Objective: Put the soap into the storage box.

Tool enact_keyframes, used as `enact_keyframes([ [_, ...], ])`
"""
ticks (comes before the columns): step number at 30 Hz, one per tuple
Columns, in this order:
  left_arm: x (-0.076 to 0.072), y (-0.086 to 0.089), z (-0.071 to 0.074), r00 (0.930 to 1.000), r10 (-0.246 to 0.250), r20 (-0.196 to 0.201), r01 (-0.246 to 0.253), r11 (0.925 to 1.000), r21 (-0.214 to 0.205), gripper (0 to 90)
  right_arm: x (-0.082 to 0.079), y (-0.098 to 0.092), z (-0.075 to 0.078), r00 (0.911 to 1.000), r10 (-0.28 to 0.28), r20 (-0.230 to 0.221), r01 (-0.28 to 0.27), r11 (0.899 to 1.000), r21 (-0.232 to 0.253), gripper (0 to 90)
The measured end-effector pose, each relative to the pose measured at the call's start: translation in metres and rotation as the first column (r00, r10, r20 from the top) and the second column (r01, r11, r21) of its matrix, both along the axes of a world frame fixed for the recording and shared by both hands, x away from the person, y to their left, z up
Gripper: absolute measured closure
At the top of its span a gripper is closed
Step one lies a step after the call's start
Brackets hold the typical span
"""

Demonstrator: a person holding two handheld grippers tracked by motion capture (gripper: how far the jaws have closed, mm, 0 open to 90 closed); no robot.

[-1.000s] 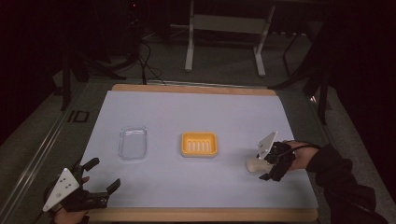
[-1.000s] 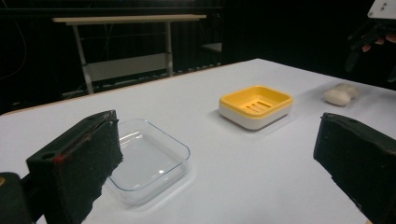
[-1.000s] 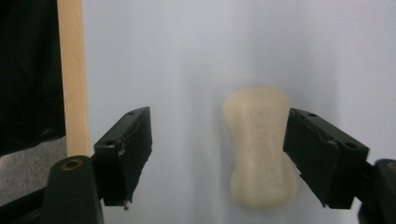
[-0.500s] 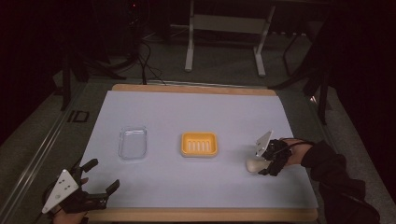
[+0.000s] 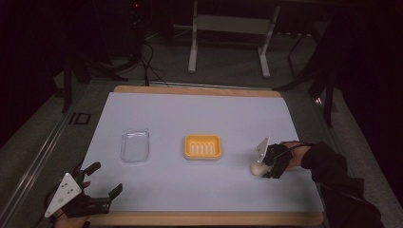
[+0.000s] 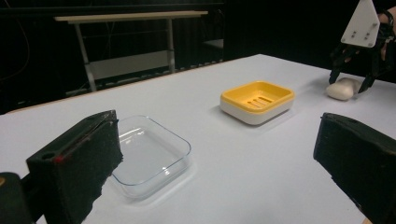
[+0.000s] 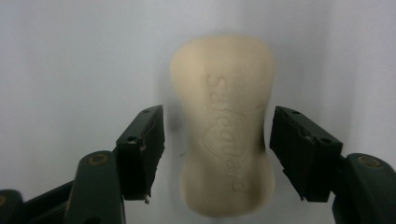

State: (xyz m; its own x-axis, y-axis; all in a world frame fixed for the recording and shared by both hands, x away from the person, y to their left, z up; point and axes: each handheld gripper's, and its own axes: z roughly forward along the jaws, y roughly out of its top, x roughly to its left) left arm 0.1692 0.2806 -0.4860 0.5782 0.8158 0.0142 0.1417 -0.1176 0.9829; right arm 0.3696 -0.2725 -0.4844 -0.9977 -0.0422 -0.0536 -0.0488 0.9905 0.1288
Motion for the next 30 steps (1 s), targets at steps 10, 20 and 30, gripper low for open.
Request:
enact_keyframes([
  [10,0.000,-0.001,0.000,1.0000,-0.003,0.001,0.003,1.0000,0.004,1.1,0.004,-0.002,-0.013,0.9996,-0.006,-0.026,0.005,0.998,-0.056,42.7],
  [20,0.000,-0.001,0.000,1.0000,-0.004,0.002,0.004,1.0000,0.004,1.1,0.008,-0.001,-0.008,0.9960,-0.052,-0.072,0.047,0.997,-0.068,47.1],
  [30,0.000,-0.002,0.000,1.0000,-0.005,0.004,0.005,1.0000,0.002,1.1,0.010,0.000,0.005,0.9910,-0.114,-0.071,0.112,0.993,-0.023,49.2],
])
